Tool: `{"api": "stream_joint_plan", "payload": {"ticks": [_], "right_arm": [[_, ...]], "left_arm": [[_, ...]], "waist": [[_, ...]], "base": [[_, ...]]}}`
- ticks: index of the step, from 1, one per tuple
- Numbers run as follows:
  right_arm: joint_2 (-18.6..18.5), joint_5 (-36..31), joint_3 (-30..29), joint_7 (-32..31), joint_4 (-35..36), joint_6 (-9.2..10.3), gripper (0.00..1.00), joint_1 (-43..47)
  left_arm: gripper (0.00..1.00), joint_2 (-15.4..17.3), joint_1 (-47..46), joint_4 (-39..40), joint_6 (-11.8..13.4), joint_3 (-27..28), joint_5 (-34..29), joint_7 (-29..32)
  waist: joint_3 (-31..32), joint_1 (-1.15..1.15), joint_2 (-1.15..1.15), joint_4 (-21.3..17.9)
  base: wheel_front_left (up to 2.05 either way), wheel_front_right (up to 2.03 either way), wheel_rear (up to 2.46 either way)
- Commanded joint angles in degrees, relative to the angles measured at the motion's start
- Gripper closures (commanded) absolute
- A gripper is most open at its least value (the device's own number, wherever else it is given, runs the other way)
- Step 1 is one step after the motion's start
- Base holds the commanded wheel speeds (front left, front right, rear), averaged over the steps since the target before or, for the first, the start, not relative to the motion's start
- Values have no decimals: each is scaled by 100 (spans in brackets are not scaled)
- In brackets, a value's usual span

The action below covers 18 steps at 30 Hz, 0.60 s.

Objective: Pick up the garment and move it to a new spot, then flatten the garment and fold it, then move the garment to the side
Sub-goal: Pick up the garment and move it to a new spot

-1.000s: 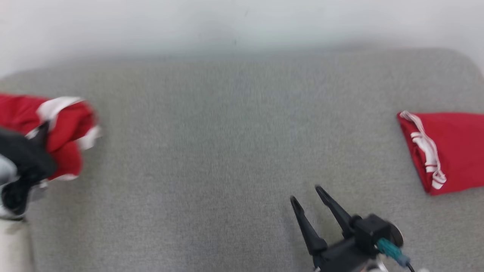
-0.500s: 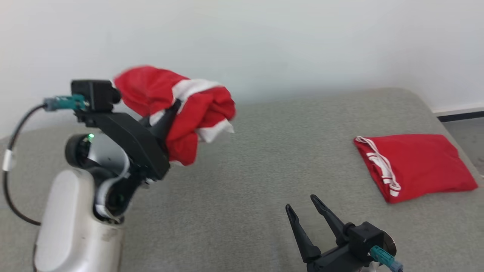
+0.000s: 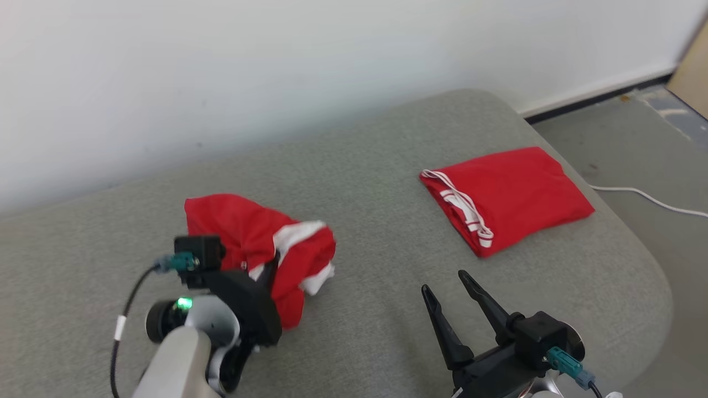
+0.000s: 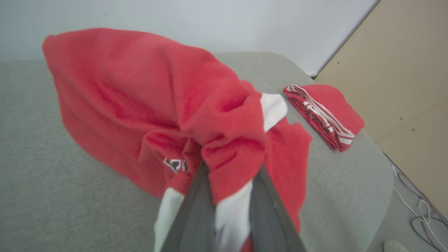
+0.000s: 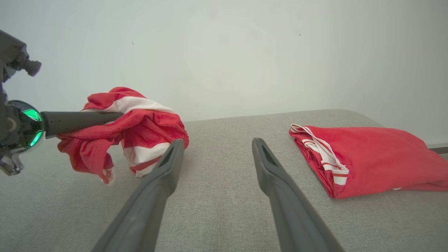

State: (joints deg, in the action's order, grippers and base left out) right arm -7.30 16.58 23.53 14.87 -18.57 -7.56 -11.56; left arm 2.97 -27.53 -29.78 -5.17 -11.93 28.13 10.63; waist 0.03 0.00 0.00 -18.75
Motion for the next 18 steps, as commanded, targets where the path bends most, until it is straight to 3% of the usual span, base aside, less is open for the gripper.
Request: {"api": "stream_joint_plan", "payload": {"ticks": [1,2,3,4,10,18], "right_arm": [[5,23,-19,19,0,17,0,-27],[14,22,-31,21,-2,17,0,-19],[21,21,-49,24,-6,17,0,-5],[26,19,-80,25,-9,17,0,19],[51,-44,-414,34,-15,17,0,226],[55,-158,-897,35,53,17,0,518]], "left_arm": [[100,17,131,-228,22,-54,-73,-95],[95,14,139,-431,39,-97,-89,-169],[18,14,134,-567,44,-144,-109,-241],[0,8,135,-713,40,-184,-102,-307],[0,0,251,-953,106,-335,135,-913],[0,129,831,-285,286,-90,185,-2146]], "waist": [[-305,0,0,-404],[-313,0,0,-416],[-316,0,0,-418],[-315,0,0,-402],[-152,0,0,-72],[193,0,0,517]], "base": [[0,0,0],[0,0,0],[0,0,0],[0,0,0],[0,0,0],[0,0,0]]}}
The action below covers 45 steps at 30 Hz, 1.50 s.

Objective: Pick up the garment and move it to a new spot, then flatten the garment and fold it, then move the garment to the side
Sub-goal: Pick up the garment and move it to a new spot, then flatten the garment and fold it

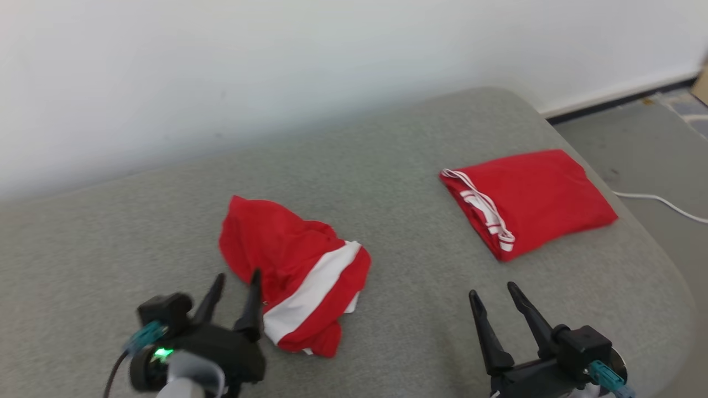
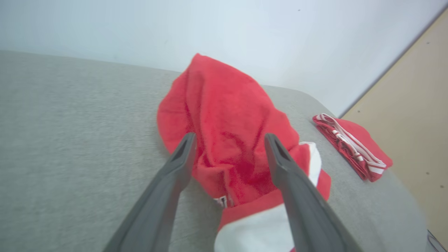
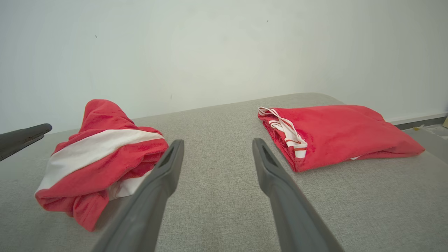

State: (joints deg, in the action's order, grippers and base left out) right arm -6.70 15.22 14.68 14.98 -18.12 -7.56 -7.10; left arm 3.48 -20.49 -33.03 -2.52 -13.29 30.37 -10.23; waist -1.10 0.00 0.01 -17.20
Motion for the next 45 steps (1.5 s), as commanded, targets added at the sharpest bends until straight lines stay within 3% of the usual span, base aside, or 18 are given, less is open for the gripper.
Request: {"api": "stream_joint_plan", "payload": {"ticks": [1,4,9,20,27,45], "right_arm": [[-6,-22,-12,24,8,17,0,72],[12,-86,-212,24,67,17,0,206],[57,-168,-407,16,123,17,0,369],[108,-260,-767,14,86,17,0,667],[160,-292,-796,13,-12,17,0,608],[211,-242,-676,20,-75,17,0,441]], "left_arm": [[0,78,126,41,21,46,-39,-59],[0,215,627,600,166,325,-108,-414],[0,367,1331,1491,324,682,-479,-492],[0,194,2846,2951,467,1372,-1478,-488],[0,28,3222,3147,355,1620,-1580,-489],[0,-54,3012,2953,193,1624,-1760,-490]], "waist": [[307,0,-1,361],[437,0,-1,601],[559,0,-1,814],[699,0,-1,1086],[693,0,-1,1167],[590,0,-1,1192]], "base": [[0,0,0],[0,0,0],[0,0,0],[0,0,0],[0,0,0],[0,0,0]]}}
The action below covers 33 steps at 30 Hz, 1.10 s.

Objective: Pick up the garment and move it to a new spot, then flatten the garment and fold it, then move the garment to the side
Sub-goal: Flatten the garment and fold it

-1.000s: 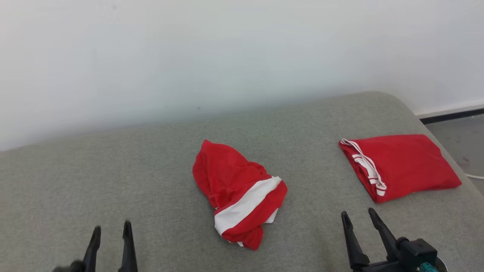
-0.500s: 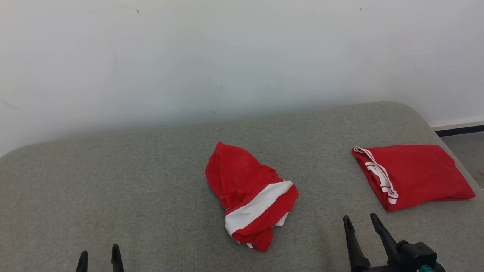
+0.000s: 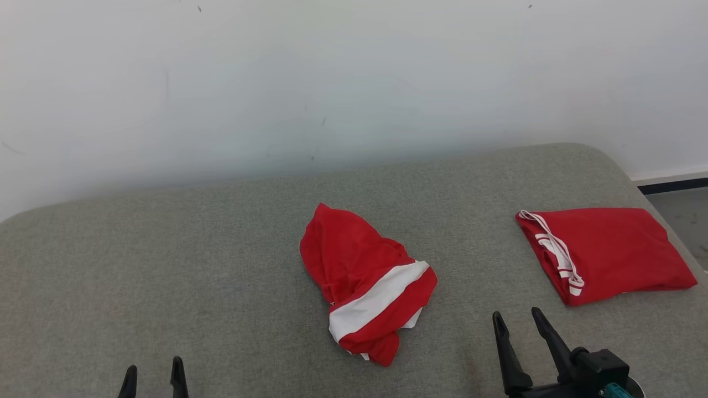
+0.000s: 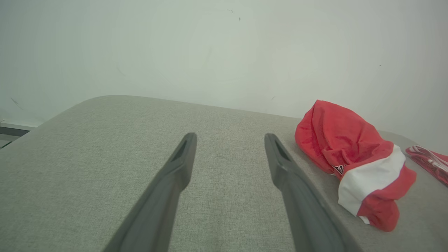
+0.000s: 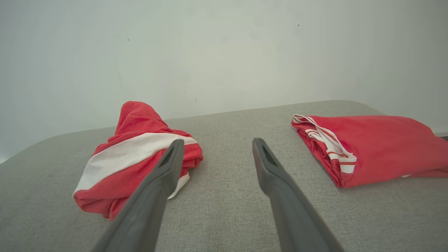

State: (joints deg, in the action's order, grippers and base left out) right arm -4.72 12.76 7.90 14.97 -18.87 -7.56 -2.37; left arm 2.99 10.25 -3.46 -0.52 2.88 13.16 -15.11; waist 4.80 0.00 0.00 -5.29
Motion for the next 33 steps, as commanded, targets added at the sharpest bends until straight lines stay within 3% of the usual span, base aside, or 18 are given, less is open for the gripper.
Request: {"api": "stream_joint_plan", "payload": {"ticks": [1,12,20,29,33], "right_arm": [[17,11,14,22,-6,17,0,-34],[23,55,109,26,-42,17,0,-78],[9,89,246,27,-52,17,0,-184],[-40,127,510,28,-50,17,0,-397],[-25,183,625,28,-54,17,0,-499]], "left_arm": [[0,-7,-54,-10,-12,6,-43,-2],[0,-10,-379,-445,-18,-151,105,79],[0,39,-1918,-1346,-228,-370,411,986],[0,7,-3567,-2568,-44,-665,953,2660],[0,-7,-3965,-2853,72,-943,1244,3109]], "waist": [[-3,0,0,2],[-62,0,0,-60],[-234,0,0,-380],[-551,0,0,-1127],[-680,0,0,-1483]], "base": [[0,0,0],[0,0,0],[0,0,0],[0,0,0],[0,0,0]]}}
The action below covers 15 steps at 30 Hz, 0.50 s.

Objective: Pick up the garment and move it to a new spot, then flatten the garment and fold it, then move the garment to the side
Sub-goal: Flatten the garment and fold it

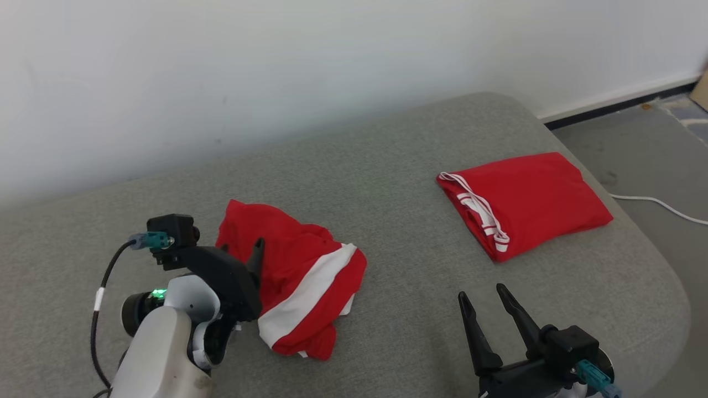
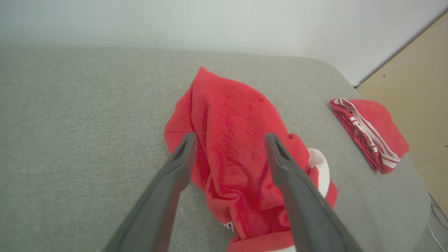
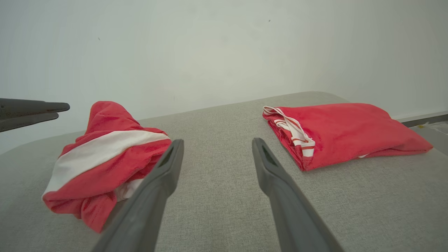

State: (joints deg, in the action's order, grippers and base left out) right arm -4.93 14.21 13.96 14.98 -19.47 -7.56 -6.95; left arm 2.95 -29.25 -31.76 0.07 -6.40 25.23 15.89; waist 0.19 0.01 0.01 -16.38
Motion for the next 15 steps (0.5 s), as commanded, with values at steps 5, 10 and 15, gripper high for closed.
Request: {"api": "stream_joint_plan", "payload": {"ticks": [5,10,15], "right_arm": [[12,93,133,27,0,17,0,-120],[6,108,157,27,-9,17,0,-128],[-8,121,123,27,7,17,0,-93]], "left_arm": [[0,7,-299,-300,306,-439,92,391],[0,82,-401,-469,512,-603,-103,440],[100,238,-399,-623,650,-724,-312,298]], "waist": [[-313,-1,-1,-684],[-342,-1,-1,-842],[-331,-1,-1,-903]], "base": [[0,0,0],[0,0,0],[0,0,0]]}}
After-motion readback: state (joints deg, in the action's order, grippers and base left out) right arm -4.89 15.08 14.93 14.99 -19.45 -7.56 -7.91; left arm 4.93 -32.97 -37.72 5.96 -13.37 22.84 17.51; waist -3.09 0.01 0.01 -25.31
